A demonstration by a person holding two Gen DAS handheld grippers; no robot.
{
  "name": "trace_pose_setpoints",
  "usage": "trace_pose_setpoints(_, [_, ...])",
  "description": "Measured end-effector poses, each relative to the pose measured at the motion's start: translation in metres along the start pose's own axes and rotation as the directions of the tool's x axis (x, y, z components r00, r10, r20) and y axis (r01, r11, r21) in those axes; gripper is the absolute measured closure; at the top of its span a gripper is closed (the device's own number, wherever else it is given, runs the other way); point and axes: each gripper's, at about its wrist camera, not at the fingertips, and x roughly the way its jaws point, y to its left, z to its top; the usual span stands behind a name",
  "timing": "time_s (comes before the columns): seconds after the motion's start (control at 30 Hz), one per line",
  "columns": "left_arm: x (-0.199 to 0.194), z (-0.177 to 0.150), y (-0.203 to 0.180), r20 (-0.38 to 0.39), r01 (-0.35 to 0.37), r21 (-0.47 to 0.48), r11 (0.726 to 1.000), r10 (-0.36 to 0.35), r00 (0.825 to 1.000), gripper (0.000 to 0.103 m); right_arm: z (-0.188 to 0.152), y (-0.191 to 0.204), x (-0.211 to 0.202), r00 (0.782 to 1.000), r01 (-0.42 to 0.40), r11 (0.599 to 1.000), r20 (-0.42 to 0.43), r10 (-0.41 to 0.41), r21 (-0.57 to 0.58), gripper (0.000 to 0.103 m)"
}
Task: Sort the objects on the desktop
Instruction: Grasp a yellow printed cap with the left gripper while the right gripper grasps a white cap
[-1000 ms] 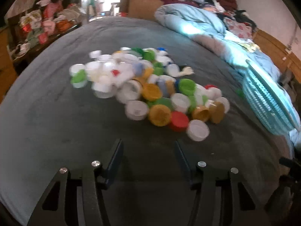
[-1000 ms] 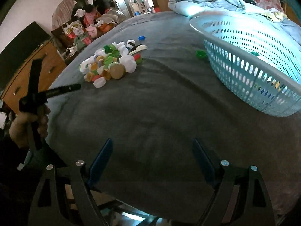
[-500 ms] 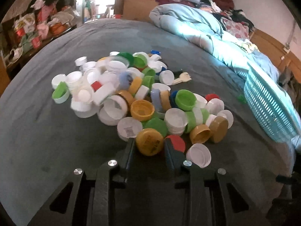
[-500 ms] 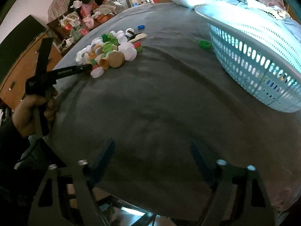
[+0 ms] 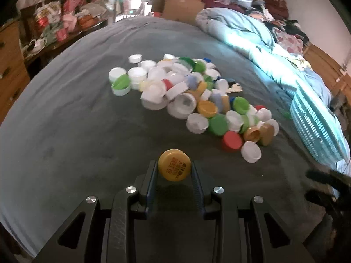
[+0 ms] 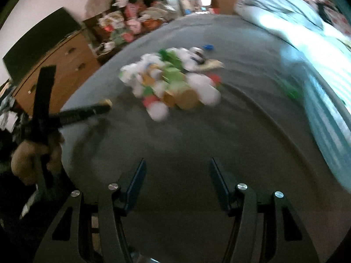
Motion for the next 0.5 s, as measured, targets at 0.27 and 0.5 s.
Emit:
trace_pose_setpoints(0.27, [0.004, -0.002, 0.005, 0.003, 0.024, -0.016, 1.0, -0.024, 1.0, 0.071, 0.043, 0.019, 0.079, 0.996, 0.016, 1.0, -0.082, -0.018, -0.026, 0.049])
trace_pose_setpoints(0.5, [0.005, -0.002, 0.007, 0.0, 0.038, -0.037, 0.999, -0.038, 0.999, 0.071, 0.035, 0.021, 0.085, 0.992, 0.075, 0.995, -0.096, -0.081, -0.061, 0.076])
